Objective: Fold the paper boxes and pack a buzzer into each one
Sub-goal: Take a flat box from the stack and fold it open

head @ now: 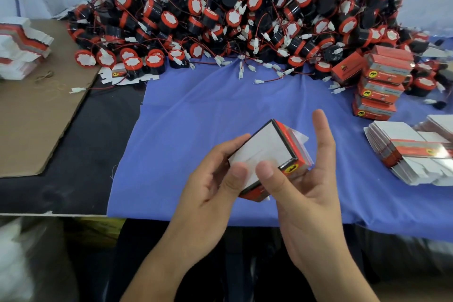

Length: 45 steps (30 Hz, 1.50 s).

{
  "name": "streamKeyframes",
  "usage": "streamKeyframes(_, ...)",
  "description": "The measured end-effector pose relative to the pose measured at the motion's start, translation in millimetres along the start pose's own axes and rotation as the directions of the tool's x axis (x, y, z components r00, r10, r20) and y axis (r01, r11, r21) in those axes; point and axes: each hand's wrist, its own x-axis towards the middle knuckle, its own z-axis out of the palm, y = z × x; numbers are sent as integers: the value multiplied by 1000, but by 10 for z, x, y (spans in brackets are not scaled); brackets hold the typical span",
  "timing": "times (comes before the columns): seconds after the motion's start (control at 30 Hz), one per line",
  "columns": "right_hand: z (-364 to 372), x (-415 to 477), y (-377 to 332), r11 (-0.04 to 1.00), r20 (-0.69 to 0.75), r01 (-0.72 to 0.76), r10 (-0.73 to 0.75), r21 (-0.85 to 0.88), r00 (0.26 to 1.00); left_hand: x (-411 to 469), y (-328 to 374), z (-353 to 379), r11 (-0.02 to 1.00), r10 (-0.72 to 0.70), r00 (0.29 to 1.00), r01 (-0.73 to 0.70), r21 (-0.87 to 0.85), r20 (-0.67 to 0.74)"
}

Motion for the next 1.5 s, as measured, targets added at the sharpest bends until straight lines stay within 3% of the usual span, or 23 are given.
streamKeyframes(0.1,-119,28,-24,917,77,145,-125,-370,989,58,36,-172,985,-44,996,31,167,76)
streamKeyframes(0.23,-186,85,-16,552,338,291,-18,-781,941,169,63,-213,891,28,997,-56,450,70)
streamKeyframes(0.3,-167,107,-9,449,387,356,-24,-820,922,218,57,-173,898,63,996,-84,432,62)
streamKeyframes(0.4,-229,120,-31,348,318,396,-261,-850,912,244,-5,-218,965,57,998,-46,257,-36)
streamKeyframes(0.43,-270,129,-34,387,240,353,-310,-852,920,250,-28,-251,978,28,999,-19,206,-42)
streamKeyframes(0.47,-310,147,-23,503,142,280,-294,-818,945,255,-51,-276,988,-15,1000,19,155,-24)
streamKeyframes(0.53,-401,215,51,767,19,122,-142,-631,990,272,-114,-315,992,-78,997,75,100,29)
streamKeyframes(0.57,-452,254,117,817,19,85,-91,-571,996,290,-162,-326,989,-80,996,76,129,26)
streamKeyframes(0.63,-549,321,287,790,-6,59,-79,-610,997,346,-293,-362,935,-34,999,45,353,-39)
streamKeyframes(0.7,-609,331,460,767,-54,7,-55,-641,997,400,-440,-409,804,-43,998,56,593,-37)
streamKeyframes(0.8,-665,239,722,709,-102,-59,-18,-703,995,410,-683,-451,718,-175,983,166,676,-56)
streamKeyframes(0.9,-733,120,882,681,-129,-75,-29,-729,991,334,-846,-469,716,-168,982,185,673,-91)
streamKeyframes(0.97,-771,111,896,694,-132,-93,-4,-714,991,328,-887,-492,736,-171,981,188,650,-90)
streamKeyframes(1.13,-899,184,724,785,-49,-203,216,-585,975,380,-795,-650,809,-267,961,264,526,-73)
streamKeyframes(1.2,-973,229,612,842,-50,-225,231,-490,972,393,-750,-709,868,-302,949,311,387,-86)
streamKeyframes(1.3,-1018,402,464,916,-124,-249,221,-316,967,482,-701,-759,953,-234,961,257,161,-149)
streamKeyframes(1.4,-1029,695,399,917,-190,-332,294,-218,937,726,-645,-761,978,-201,961,209,20,-192)
streamKeyframes(1.5,-1038,1046,439,920,-223,-358,319,-162,921,1140,-605,-679,968,-245,960,234,-94,-134)
